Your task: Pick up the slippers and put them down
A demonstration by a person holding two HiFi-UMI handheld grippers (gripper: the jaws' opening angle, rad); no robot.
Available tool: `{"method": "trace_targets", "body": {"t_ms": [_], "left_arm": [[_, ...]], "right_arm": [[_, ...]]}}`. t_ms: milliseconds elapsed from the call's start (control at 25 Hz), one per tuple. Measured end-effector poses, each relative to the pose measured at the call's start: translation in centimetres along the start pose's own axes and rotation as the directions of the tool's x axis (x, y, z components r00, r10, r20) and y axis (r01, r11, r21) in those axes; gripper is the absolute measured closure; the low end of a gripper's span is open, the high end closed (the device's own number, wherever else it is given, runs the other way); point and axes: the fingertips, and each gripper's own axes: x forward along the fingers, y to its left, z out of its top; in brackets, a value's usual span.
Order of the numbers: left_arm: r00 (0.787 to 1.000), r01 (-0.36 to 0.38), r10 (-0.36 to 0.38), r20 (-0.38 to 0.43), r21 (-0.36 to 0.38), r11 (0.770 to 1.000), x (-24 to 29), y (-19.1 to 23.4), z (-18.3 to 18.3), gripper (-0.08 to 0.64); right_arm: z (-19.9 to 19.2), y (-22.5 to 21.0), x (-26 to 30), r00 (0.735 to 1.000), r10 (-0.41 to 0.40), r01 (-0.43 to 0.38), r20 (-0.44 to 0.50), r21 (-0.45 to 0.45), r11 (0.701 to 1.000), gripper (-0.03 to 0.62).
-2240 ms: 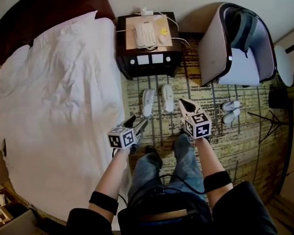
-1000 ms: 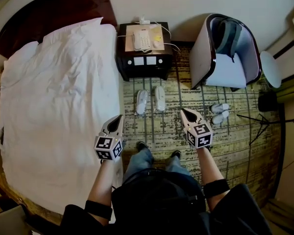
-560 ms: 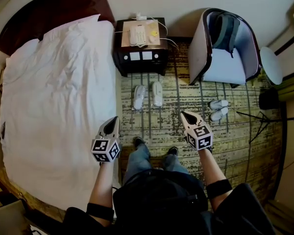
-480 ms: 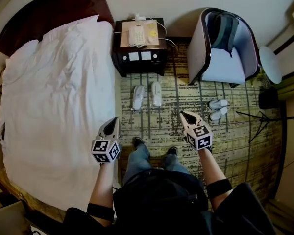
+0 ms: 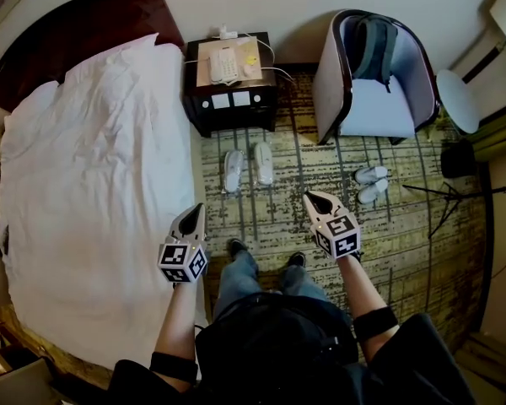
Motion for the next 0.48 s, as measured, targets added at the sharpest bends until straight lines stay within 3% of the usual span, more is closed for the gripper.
{"method": "trace_targets", "body": {"t_ms": [480], "left_arm": [[0.998, 0.057, -0.055, -0.032, 0.044, 0.997, 1.4, 1.6, 0.0, 0.56]], "right_arm": [[0.1, 1.5, 3.1, 1.0, -0.019, 0.019, 0.003, 0.044, 0.999, 0.58]]}}
